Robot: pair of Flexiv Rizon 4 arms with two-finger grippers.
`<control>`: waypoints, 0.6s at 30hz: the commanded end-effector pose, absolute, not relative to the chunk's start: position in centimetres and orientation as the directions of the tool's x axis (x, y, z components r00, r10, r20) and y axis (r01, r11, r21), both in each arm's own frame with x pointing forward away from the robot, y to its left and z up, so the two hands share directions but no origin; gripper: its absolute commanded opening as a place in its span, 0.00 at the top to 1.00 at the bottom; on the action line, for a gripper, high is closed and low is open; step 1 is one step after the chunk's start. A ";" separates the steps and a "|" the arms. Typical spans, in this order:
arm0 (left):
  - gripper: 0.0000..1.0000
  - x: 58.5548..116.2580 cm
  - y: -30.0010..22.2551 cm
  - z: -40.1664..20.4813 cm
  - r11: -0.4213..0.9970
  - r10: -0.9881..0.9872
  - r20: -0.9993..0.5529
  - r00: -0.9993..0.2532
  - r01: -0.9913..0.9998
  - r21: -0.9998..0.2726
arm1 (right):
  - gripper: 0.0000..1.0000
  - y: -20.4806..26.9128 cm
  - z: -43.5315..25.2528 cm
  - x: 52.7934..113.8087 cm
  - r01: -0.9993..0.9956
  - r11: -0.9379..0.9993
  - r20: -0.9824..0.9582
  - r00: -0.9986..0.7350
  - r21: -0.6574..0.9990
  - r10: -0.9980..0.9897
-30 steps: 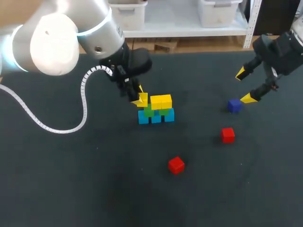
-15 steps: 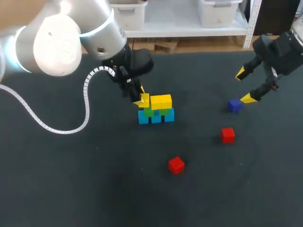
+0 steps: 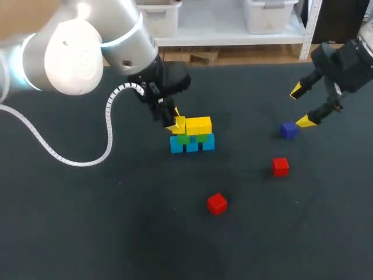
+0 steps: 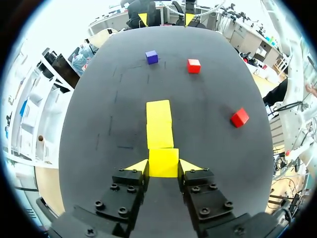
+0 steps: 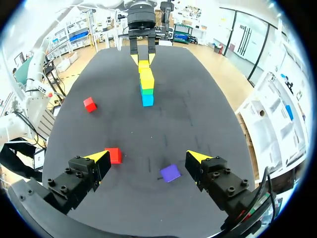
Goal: Place the blue cubes, place green cubes on the blue cubes, place the yellow cubes on the green cubes, then place the red cubes on the yellow cubes, and place purple cube on the red cubes.
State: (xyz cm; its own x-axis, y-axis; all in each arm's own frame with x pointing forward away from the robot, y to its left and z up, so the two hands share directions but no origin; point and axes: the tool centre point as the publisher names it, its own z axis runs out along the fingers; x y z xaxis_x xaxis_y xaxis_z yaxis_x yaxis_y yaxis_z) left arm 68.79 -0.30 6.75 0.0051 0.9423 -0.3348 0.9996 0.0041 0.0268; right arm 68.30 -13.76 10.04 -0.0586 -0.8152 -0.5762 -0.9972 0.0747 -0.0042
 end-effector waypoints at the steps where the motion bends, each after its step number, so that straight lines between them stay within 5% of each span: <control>1: 1.00 69.1 -0.5 6.7 0.005 0.945 -0.328 0.002 1.000 0.022 | 0.00 -13.8 10.0 68.3 -0.997 0.075 -0.577 -0.058 -0.006 -0.814; 18: 1.00 69.1 -0.6 6.3 0.009 0.945 -0.326 -0.005 1.000 0.010 | 0.00 -13.8 10.0 68.3 -0.997 0.075 -0.577 -0.058 -0.006 -0.814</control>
